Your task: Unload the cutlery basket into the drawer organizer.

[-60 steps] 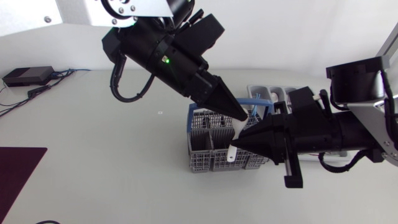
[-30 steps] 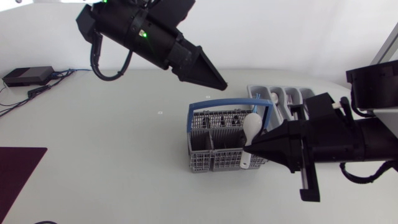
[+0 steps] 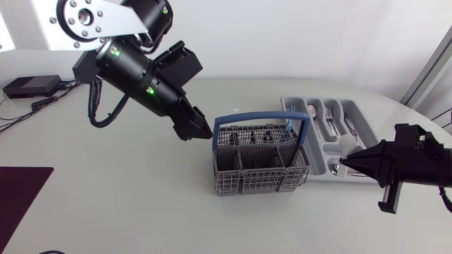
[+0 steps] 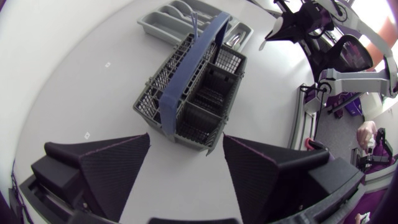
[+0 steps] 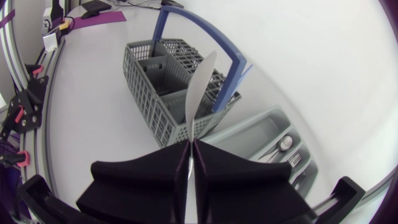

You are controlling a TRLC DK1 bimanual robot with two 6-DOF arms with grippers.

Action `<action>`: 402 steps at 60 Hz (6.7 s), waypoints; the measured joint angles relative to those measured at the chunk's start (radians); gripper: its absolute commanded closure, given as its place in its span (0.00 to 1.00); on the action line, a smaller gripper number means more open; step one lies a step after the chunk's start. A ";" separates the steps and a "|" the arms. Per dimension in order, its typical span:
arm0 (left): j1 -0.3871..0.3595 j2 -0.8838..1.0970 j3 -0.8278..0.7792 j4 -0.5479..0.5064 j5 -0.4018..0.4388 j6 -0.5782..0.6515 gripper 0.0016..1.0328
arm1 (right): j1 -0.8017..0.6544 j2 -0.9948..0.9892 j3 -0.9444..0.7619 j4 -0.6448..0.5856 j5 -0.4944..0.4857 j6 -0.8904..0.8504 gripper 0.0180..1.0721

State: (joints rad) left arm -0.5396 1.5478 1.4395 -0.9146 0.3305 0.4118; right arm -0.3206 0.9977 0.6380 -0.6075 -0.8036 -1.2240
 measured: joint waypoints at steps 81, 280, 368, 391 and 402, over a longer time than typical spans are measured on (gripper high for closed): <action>0.019 -0.057 -0.345 0.050 -0.052 0.068 0.05 | -0.061 0.497 -0.118 0.819 0.521 -0.318 0.33; -0.151 -0.296 -0.521 0.572 -0.150 -0.124 0.86 | 0.212 0.055 -0.016 0.261 -0.039 0.441 0.94; -0.262 -0.052 -0.622 0.631 -0.129 -0.022 0.86 | 0.157 0.657 0.187 0.760 -0.031 0.753 0.94; -0.138 0.031 -0.595 0.719 -0.126 -0.019 0.86 | 0.254 0.728 0.264 0.660 -0.033 0.767 0.94; -0.033 0.074 -0.550 0.745 -0.130 -0.019 0.86 | 0.290 0.612 0.156 0.618 -0.025 0.722 0.94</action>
State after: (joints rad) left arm -0.5728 1.6222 0.8894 -0.1692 0.2008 0.3931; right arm -0.0303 1.6096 0.7940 0.0101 -0.8288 -0.5022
